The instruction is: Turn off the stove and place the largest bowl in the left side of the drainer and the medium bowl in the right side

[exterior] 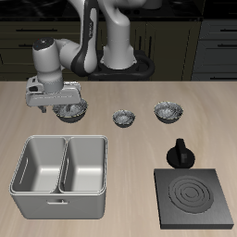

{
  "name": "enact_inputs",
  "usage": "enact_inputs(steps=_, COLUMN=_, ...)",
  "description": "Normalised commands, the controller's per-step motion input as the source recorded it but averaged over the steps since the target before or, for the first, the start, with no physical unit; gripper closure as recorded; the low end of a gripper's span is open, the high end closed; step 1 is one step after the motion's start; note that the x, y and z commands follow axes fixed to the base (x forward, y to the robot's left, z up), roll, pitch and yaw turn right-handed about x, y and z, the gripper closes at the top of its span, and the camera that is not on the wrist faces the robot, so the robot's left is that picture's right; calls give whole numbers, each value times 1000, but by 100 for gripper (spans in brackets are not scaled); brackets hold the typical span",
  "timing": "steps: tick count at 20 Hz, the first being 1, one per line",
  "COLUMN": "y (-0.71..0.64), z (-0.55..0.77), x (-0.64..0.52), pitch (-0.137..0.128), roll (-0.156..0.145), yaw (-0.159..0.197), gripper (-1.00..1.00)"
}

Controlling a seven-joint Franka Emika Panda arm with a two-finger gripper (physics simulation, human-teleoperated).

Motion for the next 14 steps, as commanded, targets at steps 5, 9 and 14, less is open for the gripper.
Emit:
enact_inputs(steps=5, y=59, z=19, x=-51, pitch=-14, roll=16, yaw=-9, gripper=100)
enact_inputs(steps=9, y=27, z=128, x=-30, pitch=-12, roll=3, yaw=-10, gripper=100)
enact_inputs(steps=14, y=-34, z=204, x=7, pitch=-24, roll=-14, yaw=7, gripper=100)
